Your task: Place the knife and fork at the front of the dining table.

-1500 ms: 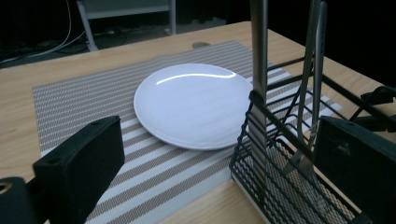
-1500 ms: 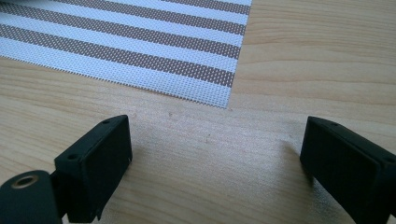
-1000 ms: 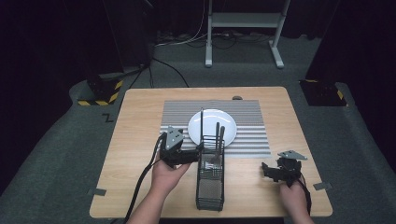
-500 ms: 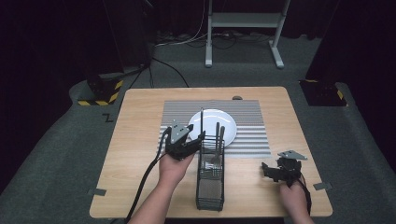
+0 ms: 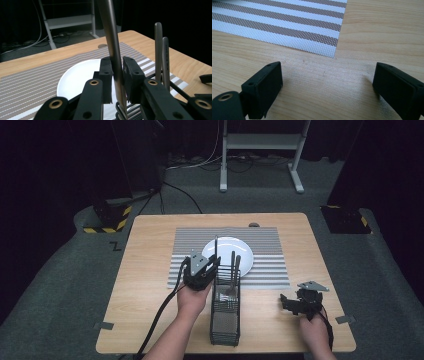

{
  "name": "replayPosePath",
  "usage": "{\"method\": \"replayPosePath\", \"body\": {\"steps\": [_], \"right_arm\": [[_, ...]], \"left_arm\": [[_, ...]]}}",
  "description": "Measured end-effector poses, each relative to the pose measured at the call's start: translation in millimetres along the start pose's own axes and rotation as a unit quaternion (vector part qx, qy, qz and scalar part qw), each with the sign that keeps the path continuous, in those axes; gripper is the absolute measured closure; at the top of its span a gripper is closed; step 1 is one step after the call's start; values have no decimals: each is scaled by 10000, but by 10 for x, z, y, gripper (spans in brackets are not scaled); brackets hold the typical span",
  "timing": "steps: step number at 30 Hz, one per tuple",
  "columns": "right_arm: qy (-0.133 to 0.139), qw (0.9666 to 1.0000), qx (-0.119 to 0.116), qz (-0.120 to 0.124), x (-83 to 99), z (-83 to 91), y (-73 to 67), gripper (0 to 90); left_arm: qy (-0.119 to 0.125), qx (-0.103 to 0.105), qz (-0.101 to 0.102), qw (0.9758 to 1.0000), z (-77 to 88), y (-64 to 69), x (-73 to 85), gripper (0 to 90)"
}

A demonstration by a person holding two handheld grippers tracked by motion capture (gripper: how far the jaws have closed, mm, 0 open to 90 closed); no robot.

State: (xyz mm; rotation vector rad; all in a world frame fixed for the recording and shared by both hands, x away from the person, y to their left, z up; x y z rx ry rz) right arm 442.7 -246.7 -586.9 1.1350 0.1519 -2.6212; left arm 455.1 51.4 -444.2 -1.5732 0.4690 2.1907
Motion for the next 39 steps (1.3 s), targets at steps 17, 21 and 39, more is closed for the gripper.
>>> {"method": "replayPosePath", "body": {"steps": [17, 21, 39], "right_arm": [[-6, 10000, -27, 12, 2, 3, -12, 89], [-9, 10000, -27, 3, 3, 3, -14, 89], [-11, 10000, -30, 1, 3, 4, -16, 89]], "left_arm": [[339, -398, 178, 9985, 34, 13, 33, 795], [372, -487, 203, 9979, 28, 20, 35, 797], [445, -652, 263, 9965, 57, -2, 46, 802]]}}
Point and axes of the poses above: each handheld gripper's, and its own axes: z roughly backward along the jaws, x roughly out of its underside, y roughly to its right, the point moved 9 cm from there along -z, roughly forward along the jaws
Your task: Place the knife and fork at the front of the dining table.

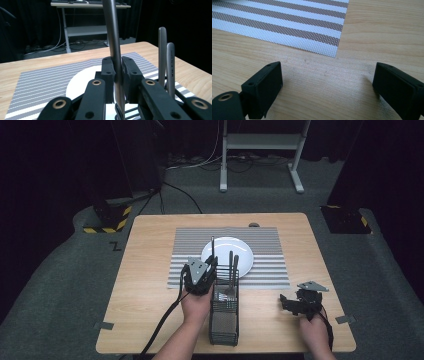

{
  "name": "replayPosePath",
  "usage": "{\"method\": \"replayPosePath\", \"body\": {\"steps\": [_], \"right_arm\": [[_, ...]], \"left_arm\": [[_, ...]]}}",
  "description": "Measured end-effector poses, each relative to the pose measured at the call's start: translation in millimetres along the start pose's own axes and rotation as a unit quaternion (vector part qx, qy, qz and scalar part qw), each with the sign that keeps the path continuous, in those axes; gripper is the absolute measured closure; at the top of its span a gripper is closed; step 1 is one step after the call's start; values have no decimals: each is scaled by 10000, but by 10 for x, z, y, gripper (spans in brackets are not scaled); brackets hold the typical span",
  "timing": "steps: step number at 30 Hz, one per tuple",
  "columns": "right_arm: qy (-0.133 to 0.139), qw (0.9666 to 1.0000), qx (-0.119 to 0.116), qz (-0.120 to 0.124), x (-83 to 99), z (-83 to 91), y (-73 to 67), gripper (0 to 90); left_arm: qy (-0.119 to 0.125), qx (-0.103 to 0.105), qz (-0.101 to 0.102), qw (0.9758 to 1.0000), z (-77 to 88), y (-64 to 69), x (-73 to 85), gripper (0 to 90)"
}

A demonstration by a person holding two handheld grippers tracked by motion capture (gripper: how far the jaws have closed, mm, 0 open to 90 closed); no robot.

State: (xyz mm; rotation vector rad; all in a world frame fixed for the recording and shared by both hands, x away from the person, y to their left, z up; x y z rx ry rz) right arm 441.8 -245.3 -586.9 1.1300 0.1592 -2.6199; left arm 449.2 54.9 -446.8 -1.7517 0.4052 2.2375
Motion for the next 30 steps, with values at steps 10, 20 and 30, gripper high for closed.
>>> {"method": "replayPosePath", "body": {"steps": [10, 20, 30], "right_arm": [[1, 10000, 2, 2, 0, 0, 1, 89], [1, 10000, 0, 1, 0, 0, 0, 89], [2, 10000, 1, 5, 0, 0, 1, 89]], "left_arm": [[28, 1, 41, 10000, 5, 12, -6, 805], [27, 77, 96, 9999, 23, 37, -14, 811], [73, 44, 134, 9999, 34, 62, -19, 816]]}}
Point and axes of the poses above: each handheld gripper's, and its own axes: z roughly backward along the jaws, x roughly out of its underside, y roughly to its right, the point moved 9 cm from there along -z, roughly forward along the jaws
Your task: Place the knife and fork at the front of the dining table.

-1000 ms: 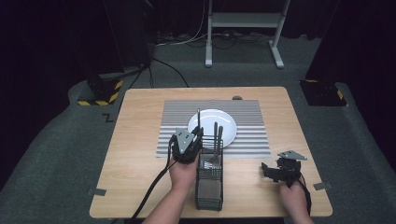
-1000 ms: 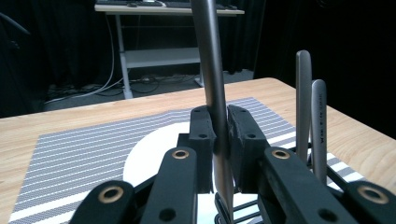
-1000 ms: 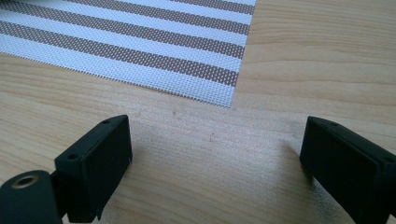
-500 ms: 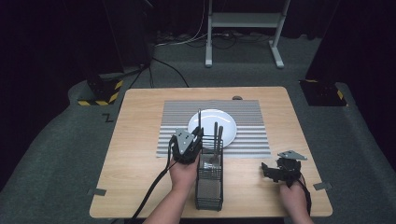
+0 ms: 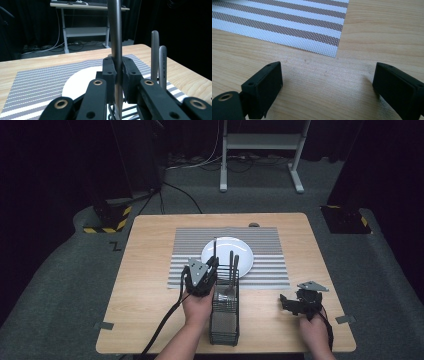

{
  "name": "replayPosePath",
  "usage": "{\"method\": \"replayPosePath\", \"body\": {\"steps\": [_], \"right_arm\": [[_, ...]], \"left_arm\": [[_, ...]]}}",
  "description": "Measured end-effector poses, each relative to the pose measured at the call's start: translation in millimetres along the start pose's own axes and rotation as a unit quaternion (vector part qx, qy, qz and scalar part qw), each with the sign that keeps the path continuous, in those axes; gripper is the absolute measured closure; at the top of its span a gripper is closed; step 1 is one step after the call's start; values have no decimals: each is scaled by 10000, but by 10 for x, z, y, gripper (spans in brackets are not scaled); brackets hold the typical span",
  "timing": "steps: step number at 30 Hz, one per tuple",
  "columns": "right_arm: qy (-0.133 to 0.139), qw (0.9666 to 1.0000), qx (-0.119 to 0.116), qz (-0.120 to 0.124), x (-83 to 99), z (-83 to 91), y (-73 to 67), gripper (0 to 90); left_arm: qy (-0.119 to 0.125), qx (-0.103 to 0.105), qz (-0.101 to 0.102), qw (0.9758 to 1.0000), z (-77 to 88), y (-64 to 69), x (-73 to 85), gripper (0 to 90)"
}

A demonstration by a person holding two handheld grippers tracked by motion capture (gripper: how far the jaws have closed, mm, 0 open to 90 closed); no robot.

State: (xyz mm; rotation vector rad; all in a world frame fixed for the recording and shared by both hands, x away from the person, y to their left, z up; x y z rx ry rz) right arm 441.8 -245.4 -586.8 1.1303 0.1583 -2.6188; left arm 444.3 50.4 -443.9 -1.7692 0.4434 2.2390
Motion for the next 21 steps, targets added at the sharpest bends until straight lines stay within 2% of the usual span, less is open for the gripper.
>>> {"method": "replayPosePath", "body": {"steps": [8, 13, 21], "right_arm": [[0, 10000, 1, 1, 0, 0, 0, 89], [-1, 10000, 0, -1, 0, 0, 0, 89], [-1, 10000, 1, -1, 0, 0, 0, 89]], "left_arm": [[21, 8, 79, 10000, 1, -14, -17, 819], [356, -26, -17, 9994, 76, 26, -165, 827], [650, 128, 29, 9978, 197, 102, -385, 828]]}}
Point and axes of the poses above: each handheld gripper's, and its own axes: z roughly backward along the jaws, x roughly out of its underside, y roughly to its right, the point moved 9 cm from there along -z, roughly forward along the jaws
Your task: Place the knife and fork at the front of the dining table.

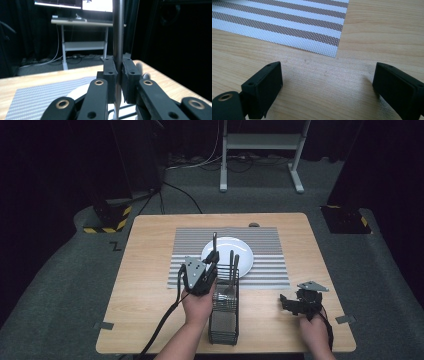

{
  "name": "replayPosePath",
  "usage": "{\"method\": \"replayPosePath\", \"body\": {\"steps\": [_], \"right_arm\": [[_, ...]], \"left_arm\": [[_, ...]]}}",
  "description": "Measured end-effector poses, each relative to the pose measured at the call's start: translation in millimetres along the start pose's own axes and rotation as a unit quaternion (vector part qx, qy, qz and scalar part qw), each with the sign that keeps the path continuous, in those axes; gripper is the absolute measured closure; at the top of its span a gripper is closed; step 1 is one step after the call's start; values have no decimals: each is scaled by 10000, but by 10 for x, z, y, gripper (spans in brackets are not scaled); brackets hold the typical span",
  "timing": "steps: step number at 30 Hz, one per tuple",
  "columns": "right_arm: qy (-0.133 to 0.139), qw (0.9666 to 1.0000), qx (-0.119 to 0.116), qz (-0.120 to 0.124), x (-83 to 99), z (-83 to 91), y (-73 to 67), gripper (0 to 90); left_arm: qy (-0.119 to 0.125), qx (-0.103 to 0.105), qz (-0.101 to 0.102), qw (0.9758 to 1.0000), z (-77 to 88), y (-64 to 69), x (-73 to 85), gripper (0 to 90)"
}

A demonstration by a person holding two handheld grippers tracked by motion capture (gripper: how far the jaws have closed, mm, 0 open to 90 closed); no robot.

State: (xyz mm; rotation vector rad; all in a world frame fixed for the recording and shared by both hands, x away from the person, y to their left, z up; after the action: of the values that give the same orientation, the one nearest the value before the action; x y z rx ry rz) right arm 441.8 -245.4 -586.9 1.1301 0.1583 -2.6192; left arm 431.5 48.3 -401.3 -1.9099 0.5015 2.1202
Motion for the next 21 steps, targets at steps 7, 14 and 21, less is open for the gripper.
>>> {"method": "replayPosePath", "body": {"steps": [7, 14, 21], "right_arm": [[0, 10000, 0, 2, 0, 0, 0, 89], [0, 10000, 0, 1, 0, 0, 0, 89], [0, 10000, 0, 2, 0, 0, 0, 89]], "left_arm": [[267, 82, -165, 9995, 79, 71, -214, 828], [501, 116, -297, 9982, 165, 82, -431, 828], [647, 56, -290, 9975, 220, 20, -569, 828]]}}
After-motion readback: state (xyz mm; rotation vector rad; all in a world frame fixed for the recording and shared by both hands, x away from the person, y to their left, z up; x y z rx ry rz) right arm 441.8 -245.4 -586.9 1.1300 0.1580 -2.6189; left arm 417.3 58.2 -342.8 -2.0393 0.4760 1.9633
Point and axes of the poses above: each handheld gripper's, and its own axes: z roughly backward along the jaws, x roughly out of its underside, y roughly to its right, the point moved 9 cm from there along -z, roughly forward along the jaws
